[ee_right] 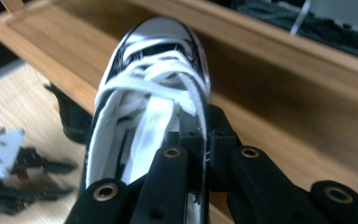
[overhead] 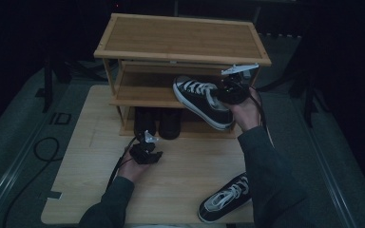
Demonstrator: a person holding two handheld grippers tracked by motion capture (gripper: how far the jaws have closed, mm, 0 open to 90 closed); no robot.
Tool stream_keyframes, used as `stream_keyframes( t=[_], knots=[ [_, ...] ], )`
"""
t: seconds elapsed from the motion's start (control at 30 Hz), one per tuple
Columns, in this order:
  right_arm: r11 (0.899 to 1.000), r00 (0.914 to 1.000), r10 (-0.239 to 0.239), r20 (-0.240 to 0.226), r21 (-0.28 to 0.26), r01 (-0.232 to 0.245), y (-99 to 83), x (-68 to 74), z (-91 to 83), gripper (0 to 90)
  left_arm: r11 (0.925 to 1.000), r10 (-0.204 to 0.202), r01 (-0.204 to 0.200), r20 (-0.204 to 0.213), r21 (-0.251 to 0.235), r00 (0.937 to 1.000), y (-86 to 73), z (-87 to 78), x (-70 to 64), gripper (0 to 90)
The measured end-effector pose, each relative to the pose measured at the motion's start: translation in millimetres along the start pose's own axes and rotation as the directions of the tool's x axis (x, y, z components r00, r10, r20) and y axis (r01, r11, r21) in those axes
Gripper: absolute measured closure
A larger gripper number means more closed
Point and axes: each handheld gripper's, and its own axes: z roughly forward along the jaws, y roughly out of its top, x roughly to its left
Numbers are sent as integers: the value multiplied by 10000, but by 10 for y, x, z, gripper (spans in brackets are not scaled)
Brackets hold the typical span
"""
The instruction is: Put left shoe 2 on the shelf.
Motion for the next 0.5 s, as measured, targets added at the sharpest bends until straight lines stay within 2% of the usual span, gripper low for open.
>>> stream_keyframes(
  t=[0.07,0.2,0.33,0.5],
  knots=[
    [9998,9996,172,-205,66,-171,-15,-38,2,847,10000,-1,1,-4,4,10000,1,0,-1,570],
    [9994,9998,-200,-50,271,202,-14,-33,-11,778,9999,-116,116,-94,25,9999,11,6,-18,566],
    [9993,9998,-221,18,297,220,-23,-32,-24,753,9996,-263,263,-29,92,9997,39,12,-54,577],
    [9994,9996,-285,-38,203,285,-23,-31,-60,698,9998,-25,25,19,-211,10000,142,-17,-169,584]
  ],
)
